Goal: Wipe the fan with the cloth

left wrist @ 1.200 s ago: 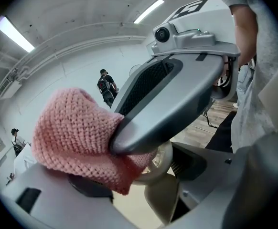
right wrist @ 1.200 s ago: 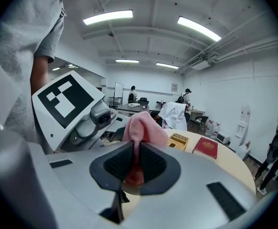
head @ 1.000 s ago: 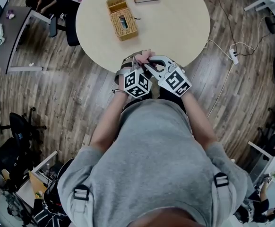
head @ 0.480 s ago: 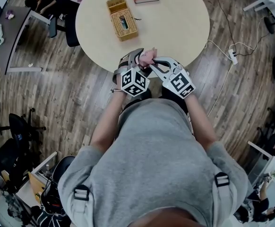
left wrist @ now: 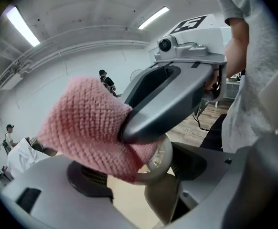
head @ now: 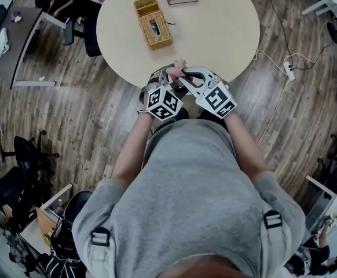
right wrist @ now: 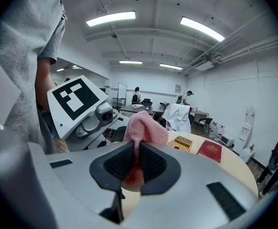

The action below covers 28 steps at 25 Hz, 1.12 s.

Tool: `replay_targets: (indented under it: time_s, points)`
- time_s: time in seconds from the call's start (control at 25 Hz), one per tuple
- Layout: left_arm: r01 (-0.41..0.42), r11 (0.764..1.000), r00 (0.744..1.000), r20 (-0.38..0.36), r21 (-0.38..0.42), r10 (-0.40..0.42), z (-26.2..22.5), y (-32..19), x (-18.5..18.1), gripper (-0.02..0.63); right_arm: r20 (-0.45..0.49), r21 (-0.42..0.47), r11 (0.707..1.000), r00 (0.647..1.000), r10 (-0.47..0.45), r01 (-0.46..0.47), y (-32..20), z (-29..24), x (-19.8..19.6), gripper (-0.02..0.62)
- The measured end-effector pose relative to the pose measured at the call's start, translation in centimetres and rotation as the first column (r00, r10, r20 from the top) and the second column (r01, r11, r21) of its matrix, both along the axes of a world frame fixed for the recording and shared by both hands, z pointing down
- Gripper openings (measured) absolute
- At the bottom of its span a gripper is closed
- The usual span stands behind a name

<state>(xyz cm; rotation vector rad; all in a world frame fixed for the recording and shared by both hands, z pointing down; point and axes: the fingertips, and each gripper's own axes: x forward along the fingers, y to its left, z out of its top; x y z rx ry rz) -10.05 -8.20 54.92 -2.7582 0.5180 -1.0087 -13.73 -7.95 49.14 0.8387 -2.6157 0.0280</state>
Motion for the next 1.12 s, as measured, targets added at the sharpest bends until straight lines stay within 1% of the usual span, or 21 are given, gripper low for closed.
replay_targets:
  time_s: [0.08,0.2,0.32,0.52,0.64,0.84,1.0,1.12]
  points:
    - [0.015,1.000,1.000,0.010,0.009,-0.015,0.0,-0.2,-0.2,0.390,-0.006,-0.004,1.000,1.000,-0.031,0.031,0.4,0.3,-0.7,0.037]
    - [0.048,0.999,0.999,-0.006,0.006,-0.048,-0.1,-1.0,-0.9,0.390,-0.011,-0.020,0.997,0.997,-0.077,0.077,1.2,0.7,-1.2,0.037]
    - [0.078,0.997,0.997,-0.022,-0.005,-0.078,-0.5,-1.8,-1.2,0.390,-0.006,-0.027,0.995,0.995,-0.099,0.098,1.8,0.9,-0.5,0.037]
    - [0.090,0.996,0.996,-0.029,0.001,-0.090,-1.1,-2.5,-0.3,0.390,0.000,-0.017,0.996,0.996,-0.092,0.092,1.9,0.2,1.6,0.038]
    - [0.100,0.995,0.994,-0.038,-0.001,-0.100,-1.5,-2.5,0.7,0.390,0.022,-0.014,0.996,0.996,-0.084,0.085,1.9,-0.1,3.2,0.038]
    - [0.137,0.990,0.987,-0.086,-0.019,-0.138,-2.6,-3.0,2.2,0.390,0.057,-0.004,0.999,0.997,-0.047,0.047,0.9,-0.9,6.7,0.038]
    - [0.138,0.989,0.981,-0.132,-0.050,-0.144,-3.2,-2.7,3.4,0.390,0.096,-0.009,1.000,0.995,-0.025,0.026,-0.3,-1.2,9.1,0.038]
    - [0.140,0.987,0.976,-0.155,-0.074,-0.150,-3.3,-2.4,4.2,0.390,0.108,-0.006,1.000,0.994,-0.020,0.021,-0.9,-1.2,10.2,0.038]
